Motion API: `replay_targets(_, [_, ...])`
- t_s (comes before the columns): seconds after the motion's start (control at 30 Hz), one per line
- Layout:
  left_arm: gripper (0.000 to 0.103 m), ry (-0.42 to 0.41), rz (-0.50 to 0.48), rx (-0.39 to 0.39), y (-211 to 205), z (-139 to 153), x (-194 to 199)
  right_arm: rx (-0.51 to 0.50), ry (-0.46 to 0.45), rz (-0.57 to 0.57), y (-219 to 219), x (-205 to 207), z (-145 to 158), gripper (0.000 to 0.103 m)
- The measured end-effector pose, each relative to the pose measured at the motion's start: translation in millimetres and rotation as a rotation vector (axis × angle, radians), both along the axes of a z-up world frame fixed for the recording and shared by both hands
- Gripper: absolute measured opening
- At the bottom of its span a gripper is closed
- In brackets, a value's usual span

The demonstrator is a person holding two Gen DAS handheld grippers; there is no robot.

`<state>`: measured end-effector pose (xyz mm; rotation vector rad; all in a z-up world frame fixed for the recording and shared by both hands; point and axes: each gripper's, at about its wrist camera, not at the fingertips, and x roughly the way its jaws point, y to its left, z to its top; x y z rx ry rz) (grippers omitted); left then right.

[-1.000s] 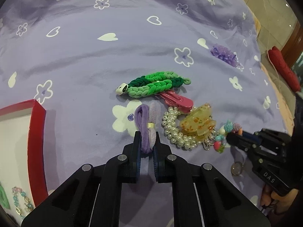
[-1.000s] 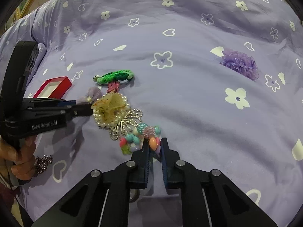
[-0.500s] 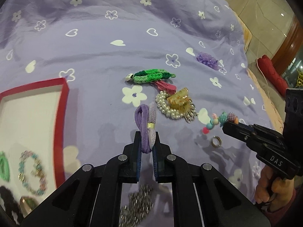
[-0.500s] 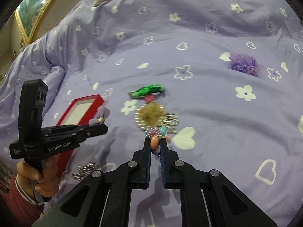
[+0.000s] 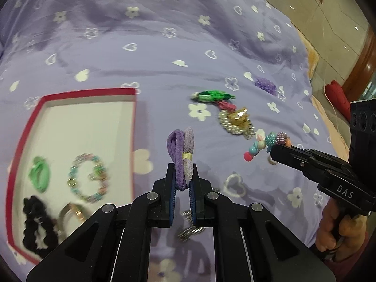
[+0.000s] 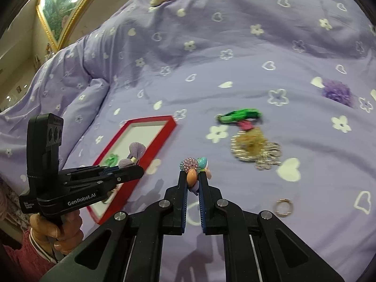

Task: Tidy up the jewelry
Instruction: 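Carry purple hair tie and bead bracelet over the red tray and lower them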

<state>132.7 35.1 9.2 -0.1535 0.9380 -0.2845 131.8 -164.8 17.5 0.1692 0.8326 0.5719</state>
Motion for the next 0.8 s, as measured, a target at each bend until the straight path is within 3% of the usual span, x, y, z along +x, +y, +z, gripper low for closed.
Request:
replay_targets(0.43, [0.009, -0.024, 0.101, 0.016, 56.1, 7.1, -24.4, 0.016, 0.001, 0.098, 56.5, -9.4, 4.3, 0.008])
replay_targets(0.8, [0.009, -0.027, 0.168, 0.061, 103.6, 5.7, -21.9, 0.039, 0.000, 0.178, 110.3, -2.0, 7.5, 0.008])
